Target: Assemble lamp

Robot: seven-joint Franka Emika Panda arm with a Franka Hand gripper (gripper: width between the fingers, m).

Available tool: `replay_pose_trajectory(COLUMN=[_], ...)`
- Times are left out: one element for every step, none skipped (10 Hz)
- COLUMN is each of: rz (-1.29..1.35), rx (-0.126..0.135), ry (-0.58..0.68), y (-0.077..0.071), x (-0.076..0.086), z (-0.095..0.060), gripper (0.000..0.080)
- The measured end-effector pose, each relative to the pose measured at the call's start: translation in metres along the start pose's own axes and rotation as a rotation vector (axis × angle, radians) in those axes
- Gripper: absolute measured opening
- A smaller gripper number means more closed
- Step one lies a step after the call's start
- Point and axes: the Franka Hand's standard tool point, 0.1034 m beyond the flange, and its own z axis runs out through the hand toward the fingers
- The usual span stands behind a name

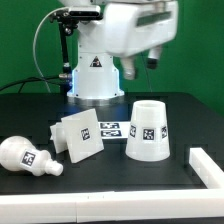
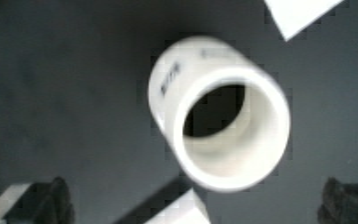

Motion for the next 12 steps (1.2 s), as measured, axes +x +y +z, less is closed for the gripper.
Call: replay_pose_trajectory(rz=[0.004,0.015,0.014,0.009,0.011,0.011,0.003,0.055,0.145,0.092,0.045,0.081], rx=[-0.012,0.002,0.001,0.002,0.002,0.003,-0.019,-0.059,-0.063,-0.108,-0.066,-0.067], ry=[0.04,0.043,0.038,0.038,0.038,0.038,0.059,0.1,0.156,0.177,0.188,0.187], y=[0.001,0.003,0.002,0.002,0.002,0.002,0.008,0.021,0.029,0.042,0.047,0.05], x=[-0.028,-0.037,-0.03,-0.029,-0.03,-0.03,-0.035,-0.061,-0.083,-0.094,-0.1,-0.1], z=[0.004,0.008,0.008,0.008,0.008,0.009,0.009,0.013,0.021,0.025,0.031,0.031], gripper=[0.07,0.07,0.07,0.07,0.07,0.07,0.07,0.07,0.07,0.07,0.07,0.07])
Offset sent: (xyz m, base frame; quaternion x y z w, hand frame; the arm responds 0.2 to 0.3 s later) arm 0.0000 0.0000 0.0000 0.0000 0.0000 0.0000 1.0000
